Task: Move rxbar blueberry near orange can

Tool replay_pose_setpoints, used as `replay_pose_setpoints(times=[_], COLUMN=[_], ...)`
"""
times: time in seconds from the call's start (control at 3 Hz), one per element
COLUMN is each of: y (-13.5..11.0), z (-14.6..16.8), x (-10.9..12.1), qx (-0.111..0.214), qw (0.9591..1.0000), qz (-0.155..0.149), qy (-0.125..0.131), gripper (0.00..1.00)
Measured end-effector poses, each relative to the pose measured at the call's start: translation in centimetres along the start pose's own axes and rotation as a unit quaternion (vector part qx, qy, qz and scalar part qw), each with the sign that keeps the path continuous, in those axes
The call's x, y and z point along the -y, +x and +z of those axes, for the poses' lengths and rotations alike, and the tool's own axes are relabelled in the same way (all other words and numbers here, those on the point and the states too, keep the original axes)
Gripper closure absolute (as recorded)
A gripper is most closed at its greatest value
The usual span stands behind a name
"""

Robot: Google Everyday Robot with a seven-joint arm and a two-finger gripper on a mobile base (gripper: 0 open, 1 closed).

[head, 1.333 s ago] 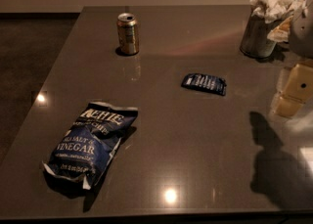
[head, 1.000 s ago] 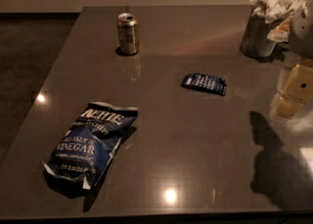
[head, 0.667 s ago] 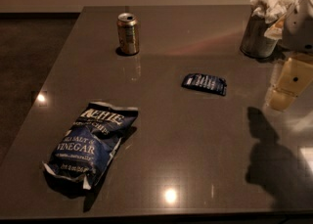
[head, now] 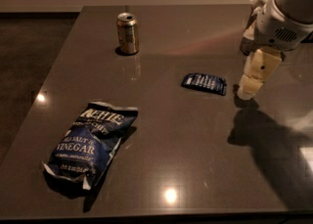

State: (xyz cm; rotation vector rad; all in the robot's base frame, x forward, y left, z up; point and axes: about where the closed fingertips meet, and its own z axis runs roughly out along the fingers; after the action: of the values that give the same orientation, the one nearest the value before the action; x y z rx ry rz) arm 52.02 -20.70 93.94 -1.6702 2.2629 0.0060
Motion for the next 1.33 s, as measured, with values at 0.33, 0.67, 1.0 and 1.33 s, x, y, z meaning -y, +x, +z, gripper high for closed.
replay_pose_setpoints(times=[0.33, 0.67, 1.0, 1.33], y=[-0.6, -1.2, -1.7, -1.8], z=[3.3, 6.1, 8.4, 10.3], x=[1.5, 2.3, 2.8, 3.6], qx=[0.009, 0.024, 0.035, 0.038], qw=[0.9998, 0.9991, 0.9978, 0.9966], qz=[0.002, -0.002, -0.005, 0.000], qy=[-0.020, -0.036, -0.056, -0.073], gripper=[0.00, 0.00, 0.00, 0.00])
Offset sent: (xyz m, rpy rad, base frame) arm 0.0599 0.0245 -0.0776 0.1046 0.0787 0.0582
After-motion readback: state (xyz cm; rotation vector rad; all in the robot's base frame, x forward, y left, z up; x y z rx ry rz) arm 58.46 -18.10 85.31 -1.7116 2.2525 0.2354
